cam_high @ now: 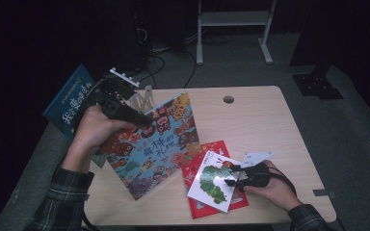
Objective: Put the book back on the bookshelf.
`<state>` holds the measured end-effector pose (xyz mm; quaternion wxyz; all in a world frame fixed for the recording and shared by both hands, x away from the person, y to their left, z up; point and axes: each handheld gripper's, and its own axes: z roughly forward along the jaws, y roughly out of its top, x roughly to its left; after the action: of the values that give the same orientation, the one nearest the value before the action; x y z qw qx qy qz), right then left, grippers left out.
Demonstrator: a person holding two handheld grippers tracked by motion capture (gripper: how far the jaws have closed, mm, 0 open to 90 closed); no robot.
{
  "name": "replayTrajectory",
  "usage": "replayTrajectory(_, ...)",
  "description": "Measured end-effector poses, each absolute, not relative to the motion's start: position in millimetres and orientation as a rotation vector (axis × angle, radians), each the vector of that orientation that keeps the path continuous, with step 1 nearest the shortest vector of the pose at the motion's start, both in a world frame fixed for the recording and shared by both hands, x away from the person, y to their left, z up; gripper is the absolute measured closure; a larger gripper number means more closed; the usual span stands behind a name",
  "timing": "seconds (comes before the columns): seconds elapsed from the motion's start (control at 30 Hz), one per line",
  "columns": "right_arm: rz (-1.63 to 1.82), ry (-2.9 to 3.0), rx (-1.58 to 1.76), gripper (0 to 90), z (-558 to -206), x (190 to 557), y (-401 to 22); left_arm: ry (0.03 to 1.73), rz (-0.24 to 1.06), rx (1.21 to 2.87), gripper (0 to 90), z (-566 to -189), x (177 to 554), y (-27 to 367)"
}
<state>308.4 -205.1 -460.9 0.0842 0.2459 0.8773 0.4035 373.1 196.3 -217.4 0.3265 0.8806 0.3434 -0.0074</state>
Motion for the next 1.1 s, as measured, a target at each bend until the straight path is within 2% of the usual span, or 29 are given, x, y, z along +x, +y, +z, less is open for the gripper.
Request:
replayTrajectory(0.67, 1.203, 2.616, 0.729, 40.4, -461.0, 309.0, -205.3, 1.074, 0.080, 2.237, 80.6, -210.8, 347.6, 284.0)
replayTrajectory(1.1, 1.199, 2.614, 0.734, 40.4, -460.9, 309.2, -205.0, 1.222, 0.135, 2.169, 80.6, -214.8, 338.4, 327.9)
